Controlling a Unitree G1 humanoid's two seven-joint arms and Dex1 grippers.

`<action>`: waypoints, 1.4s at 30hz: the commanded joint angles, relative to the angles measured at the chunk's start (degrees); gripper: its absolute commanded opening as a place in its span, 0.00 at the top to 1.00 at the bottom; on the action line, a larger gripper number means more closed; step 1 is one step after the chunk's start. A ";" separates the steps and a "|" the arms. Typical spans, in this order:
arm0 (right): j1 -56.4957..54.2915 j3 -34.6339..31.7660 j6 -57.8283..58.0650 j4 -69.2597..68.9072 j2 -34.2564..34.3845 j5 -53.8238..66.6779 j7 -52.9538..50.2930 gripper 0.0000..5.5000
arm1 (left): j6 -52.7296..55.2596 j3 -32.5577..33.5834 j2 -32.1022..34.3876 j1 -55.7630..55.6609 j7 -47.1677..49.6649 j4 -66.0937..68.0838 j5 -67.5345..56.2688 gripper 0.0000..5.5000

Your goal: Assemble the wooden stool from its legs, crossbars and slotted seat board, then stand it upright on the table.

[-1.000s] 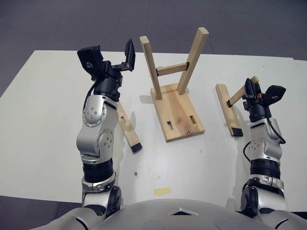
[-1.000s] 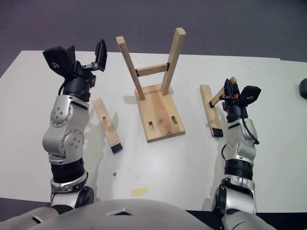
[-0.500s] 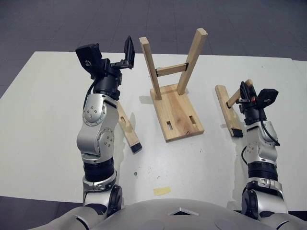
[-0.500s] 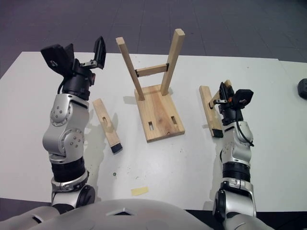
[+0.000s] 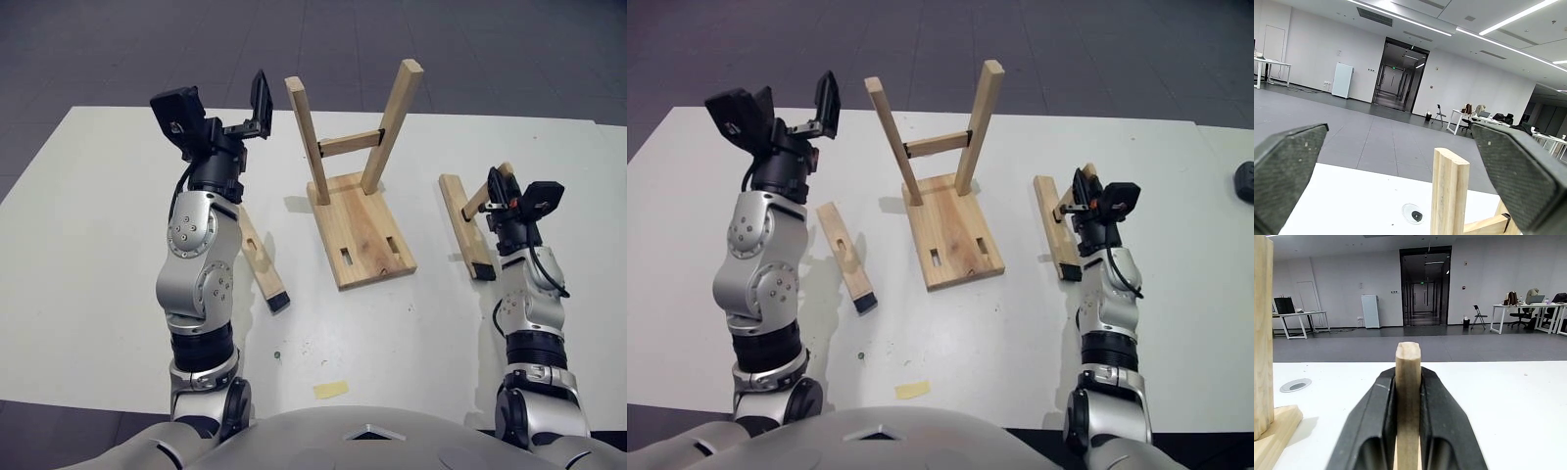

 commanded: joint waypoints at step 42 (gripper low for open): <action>-25.49 1.13 20.58 -9.06 -2.64 -4.18 -10.49 0.02 | -1.51 2.45 -0.91 -1.18 1.96 2.86 1.68 0.02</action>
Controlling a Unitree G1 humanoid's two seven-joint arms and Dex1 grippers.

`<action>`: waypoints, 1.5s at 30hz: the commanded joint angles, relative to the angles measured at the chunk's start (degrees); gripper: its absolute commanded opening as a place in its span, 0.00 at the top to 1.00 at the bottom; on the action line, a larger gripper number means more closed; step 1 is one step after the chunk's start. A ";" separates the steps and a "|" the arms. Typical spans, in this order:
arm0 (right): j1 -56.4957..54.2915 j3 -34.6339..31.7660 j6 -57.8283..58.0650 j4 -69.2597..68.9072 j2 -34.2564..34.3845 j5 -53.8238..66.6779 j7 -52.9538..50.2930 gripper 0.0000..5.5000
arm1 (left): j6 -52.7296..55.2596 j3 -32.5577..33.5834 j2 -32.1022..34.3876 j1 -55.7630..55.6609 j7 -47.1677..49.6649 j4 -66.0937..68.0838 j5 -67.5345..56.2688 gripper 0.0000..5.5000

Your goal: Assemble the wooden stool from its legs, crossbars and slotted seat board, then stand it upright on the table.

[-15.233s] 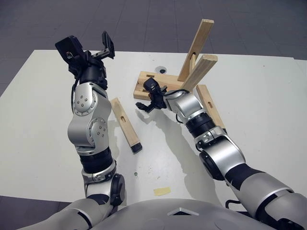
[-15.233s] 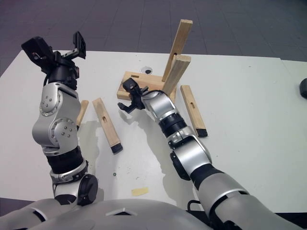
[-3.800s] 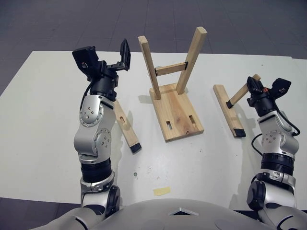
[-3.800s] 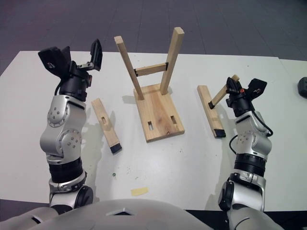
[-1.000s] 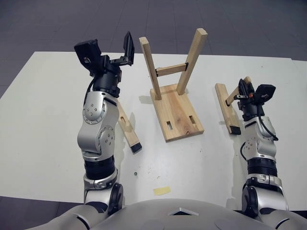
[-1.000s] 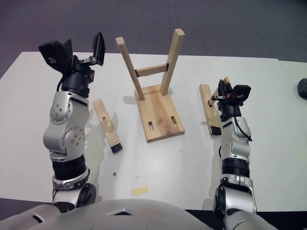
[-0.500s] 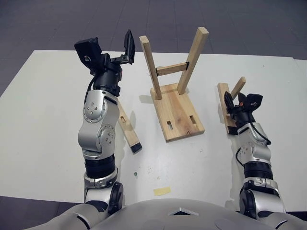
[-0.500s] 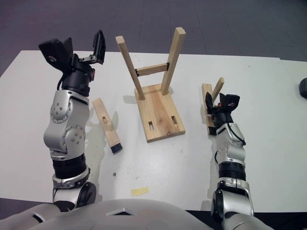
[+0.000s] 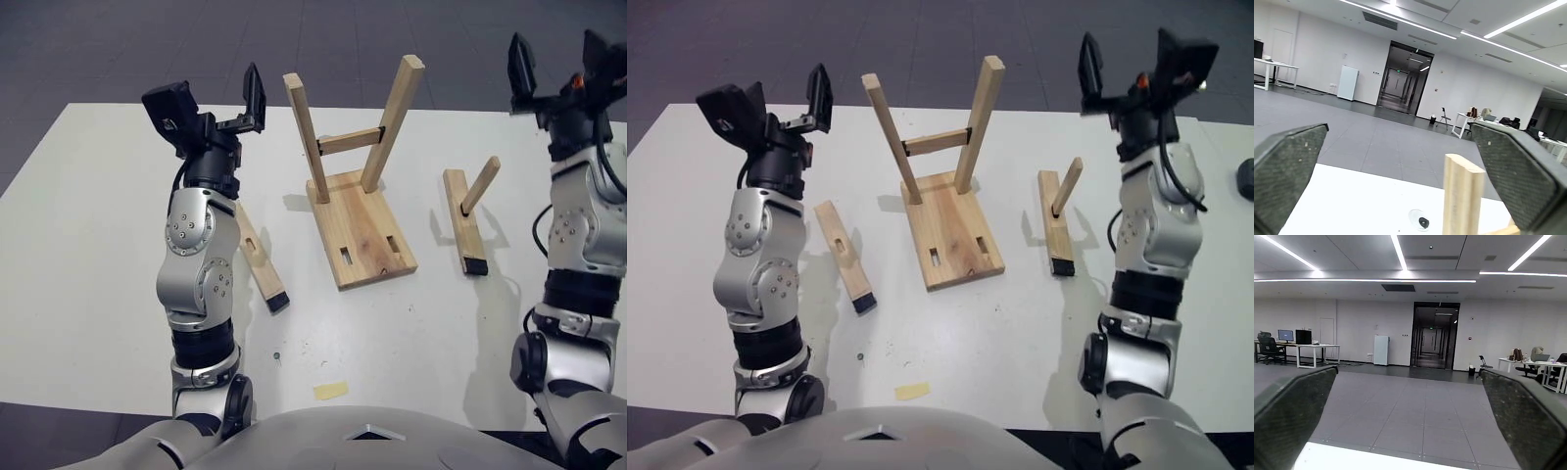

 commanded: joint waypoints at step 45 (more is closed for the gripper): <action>4.70 6.92 23.35 3.79 1.85 -11.89 -4.43 0.02 | 9.02 -0.58 0.82 0.53 0.29 3.96 3.14 0.02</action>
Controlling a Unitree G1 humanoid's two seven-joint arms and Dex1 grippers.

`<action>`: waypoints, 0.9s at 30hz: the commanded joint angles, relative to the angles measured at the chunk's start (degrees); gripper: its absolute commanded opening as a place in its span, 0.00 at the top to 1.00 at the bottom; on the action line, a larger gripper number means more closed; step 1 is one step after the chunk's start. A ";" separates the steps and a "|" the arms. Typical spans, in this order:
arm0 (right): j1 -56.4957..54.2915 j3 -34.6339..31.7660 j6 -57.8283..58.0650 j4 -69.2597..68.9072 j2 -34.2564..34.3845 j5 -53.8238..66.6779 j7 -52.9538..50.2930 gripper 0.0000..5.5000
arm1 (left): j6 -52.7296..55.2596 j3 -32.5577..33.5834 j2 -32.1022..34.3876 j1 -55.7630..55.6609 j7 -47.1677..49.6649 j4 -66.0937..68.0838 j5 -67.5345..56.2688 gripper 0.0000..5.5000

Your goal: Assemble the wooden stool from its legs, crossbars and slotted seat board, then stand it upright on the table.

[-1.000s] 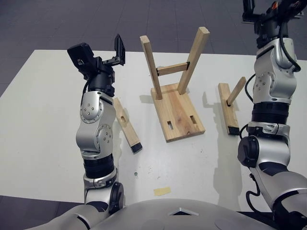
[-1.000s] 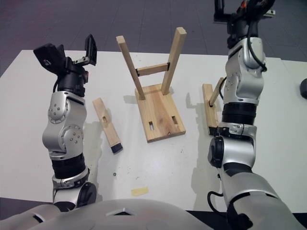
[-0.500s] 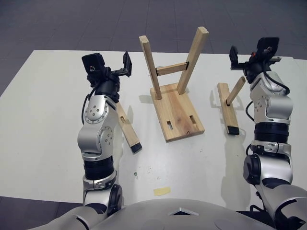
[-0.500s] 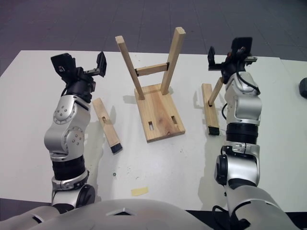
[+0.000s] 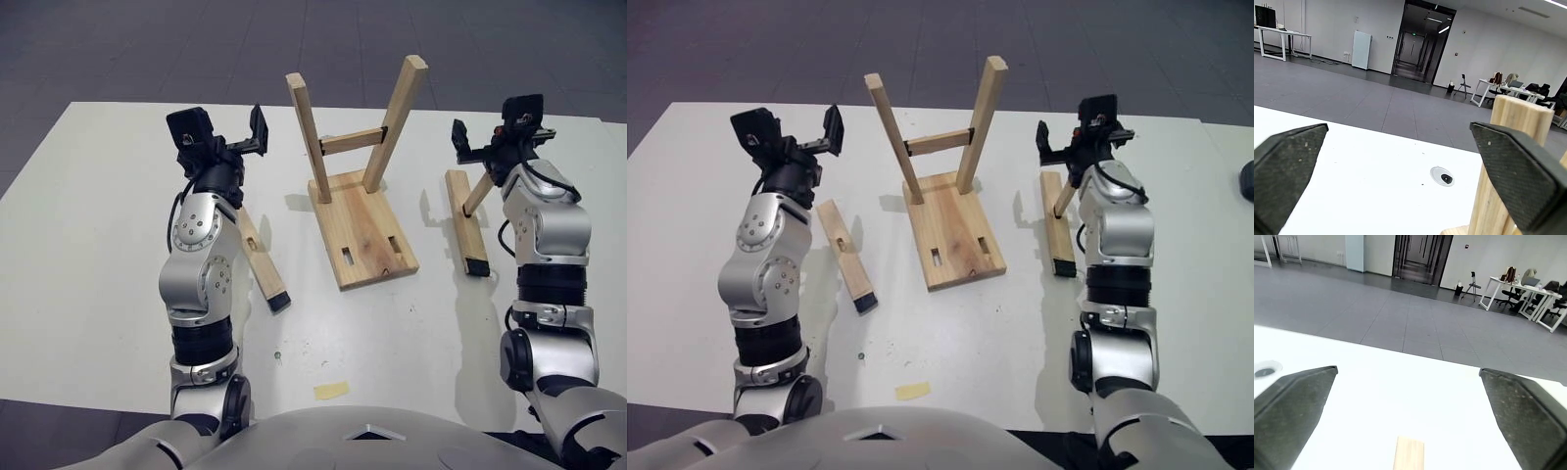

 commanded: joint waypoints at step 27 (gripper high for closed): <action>-1.56 -5.84 -7.52 4.52 2.62 1.12 -1.24 0.02 | -1.00 -0.99 -0.50 0.09 -0.49 1.25 1.03 0.02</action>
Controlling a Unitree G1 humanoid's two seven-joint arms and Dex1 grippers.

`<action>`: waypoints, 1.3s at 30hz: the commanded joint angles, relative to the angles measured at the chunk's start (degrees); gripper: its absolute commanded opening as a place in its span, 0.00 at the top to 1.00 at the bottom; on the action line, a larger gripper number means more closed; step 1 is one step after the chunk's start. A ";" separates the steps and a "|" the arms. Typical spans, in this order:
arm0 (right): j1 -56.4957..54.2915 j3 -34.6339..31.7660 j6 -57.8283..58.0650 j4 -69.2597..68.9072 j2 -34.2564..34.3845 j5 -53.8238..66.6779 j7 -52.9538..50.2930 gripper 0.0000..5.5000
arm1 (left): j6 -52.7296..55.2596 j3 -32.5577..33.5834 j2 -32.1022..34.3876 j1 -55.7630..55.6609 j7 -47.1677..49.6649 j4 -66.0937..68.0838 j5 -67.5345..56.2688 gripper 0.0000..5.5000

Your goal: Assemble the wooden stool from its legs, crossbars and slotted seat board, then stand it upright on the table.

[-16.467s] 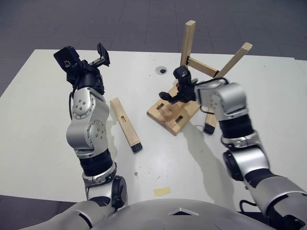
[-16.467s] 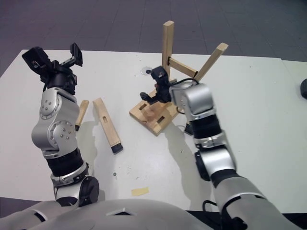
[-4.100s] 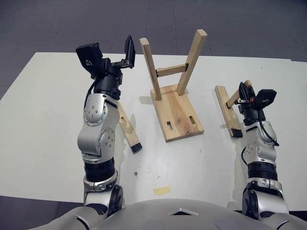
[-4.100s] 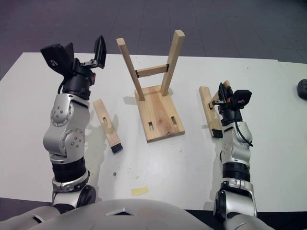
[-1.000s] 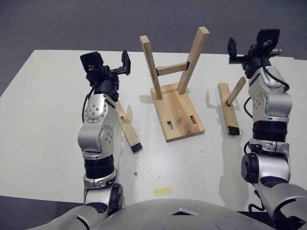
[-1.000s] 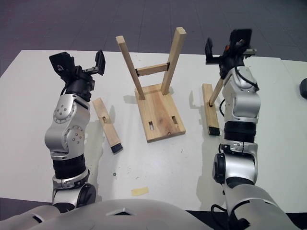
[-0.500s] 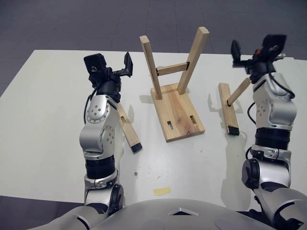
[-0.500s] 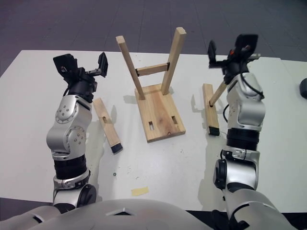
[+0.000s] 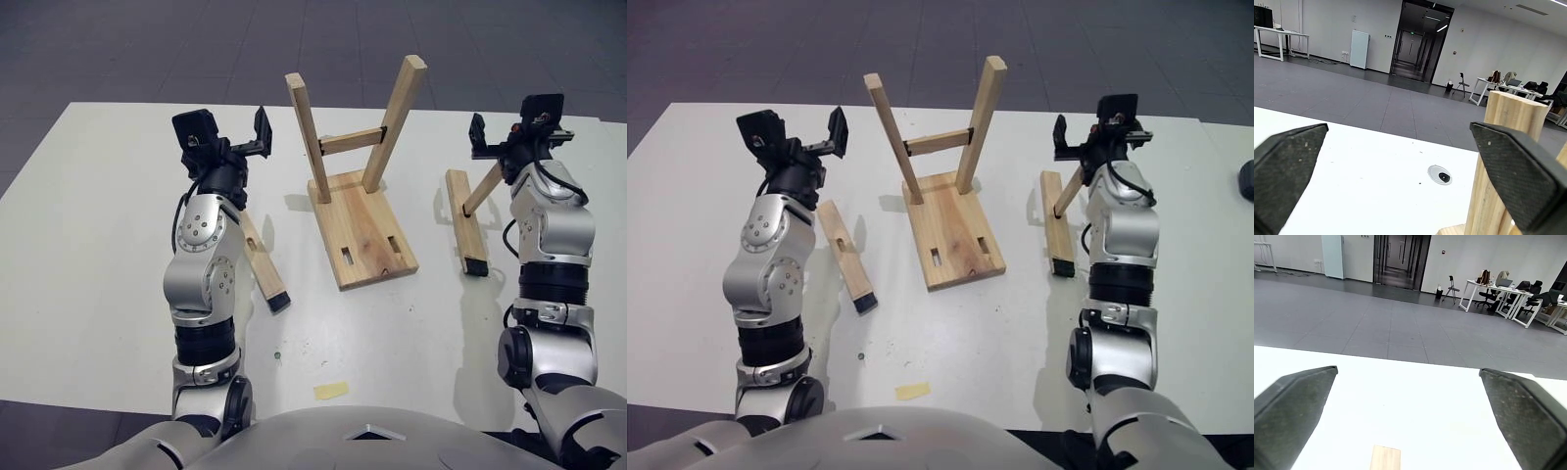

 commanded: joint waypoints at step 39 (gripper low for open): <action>25.95 7.59 23.20 -17.99 -11.80 1.72 15.66 0.21 | 4.84 -1.77 -4.20 4.83 7.87 -11.95 -0.39 0.02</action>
